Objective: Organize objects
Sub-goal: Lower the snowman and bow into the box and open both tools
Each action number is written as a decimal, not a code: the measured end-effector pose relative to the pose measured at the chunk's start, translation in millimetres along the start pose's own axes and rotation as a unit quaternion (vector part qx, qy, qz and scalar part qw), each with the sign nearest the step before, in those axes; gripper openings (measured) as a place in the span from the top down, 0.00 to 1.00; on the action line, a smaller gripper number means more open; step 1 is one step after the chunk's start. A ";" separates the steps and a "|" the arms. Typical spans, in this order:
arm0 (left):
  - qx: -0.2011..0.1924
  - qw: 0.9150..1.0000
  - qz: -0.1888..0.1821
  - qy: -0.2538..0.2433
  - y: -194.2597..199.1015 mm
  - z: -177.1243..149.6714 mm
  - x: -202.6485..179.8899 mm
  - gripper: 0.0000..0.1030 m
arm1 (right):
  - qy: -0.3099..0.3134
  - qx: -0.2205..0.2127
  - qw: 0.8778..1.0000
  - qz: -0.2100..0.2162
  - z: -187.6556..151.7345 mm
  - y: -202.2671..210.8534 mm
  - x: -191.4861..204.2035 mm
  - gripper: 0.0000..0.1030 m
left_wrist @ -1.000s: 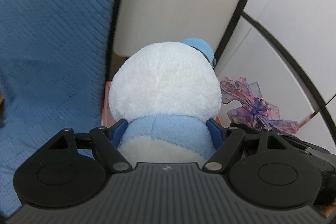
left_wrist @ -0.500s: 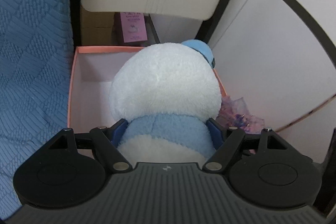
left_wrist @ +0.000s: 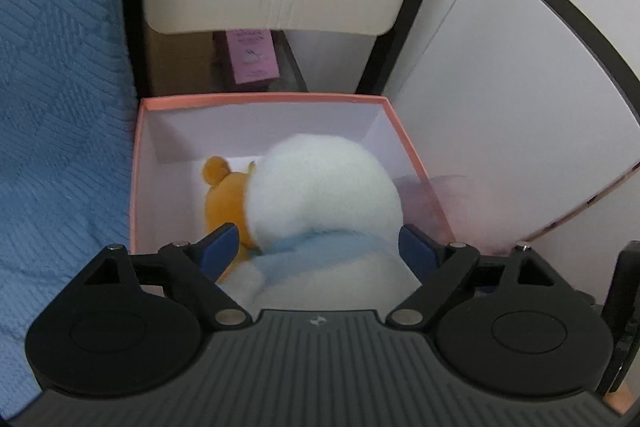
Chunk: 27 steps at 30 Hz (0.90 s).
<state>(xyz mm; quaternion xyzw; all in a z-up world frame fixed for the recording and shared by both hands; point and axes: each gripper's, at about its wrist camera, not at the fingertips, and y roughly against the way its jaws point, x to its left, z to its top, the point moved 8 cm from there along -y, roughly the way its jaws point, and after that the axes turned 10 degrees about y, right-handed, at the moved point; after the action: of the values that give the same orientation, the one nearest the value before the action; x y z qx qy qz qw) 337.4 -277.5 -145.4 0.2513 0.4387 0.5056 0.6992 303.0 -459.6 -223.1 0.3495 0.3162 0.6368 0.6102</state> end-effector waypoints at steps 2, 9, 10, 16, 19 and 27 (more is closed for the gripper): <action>-0.002 1.000 -0.006 0.003 7.9 1.1 1.1 0.13 | -0.005 -0.007 1.000 0.002 0.6 10.2 -3.0 0.39; -0.038 0.999 -0.012 -0.001 58.2 8.6 2.4 0.13 | -0.019 -0.048 0.999 0.010 18.0 58.2 0.0 0.39; -0.044 0.999 -0.014 -0.002 66.9 10.0 2.6 0.13 | -0.021 -0.054 0.998 0.013 20.2 67.1 0.6 0.39; -0.087 0.996 -0.024 -0.008 127.6 16.2 4.4 0.13 | -0.012 -0.100 0.995 0.024 42.8 116.2 20.2 0.39; -0.109 0.994 -0.031 -0.007 158.7 16.7 8.1 0.13 | -0.005 -0.121 0.992 0.029 49.0 142.0 30.9 0.39; -0.154 0.987 -0.035 -0.004 231.1 4.7 25.6 0.13 | 0.020 -0.152 0.987 0.044 43.0 201.5 67.8 0.39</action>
<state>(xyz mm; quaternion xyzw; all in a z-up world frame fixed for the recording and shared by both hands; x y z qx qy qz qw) 231.8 -169.6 31.4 0.1269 0.3615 0.5411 0.7486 225.9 -404.2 -28.1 0.2532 0.2122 0.7104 0.6214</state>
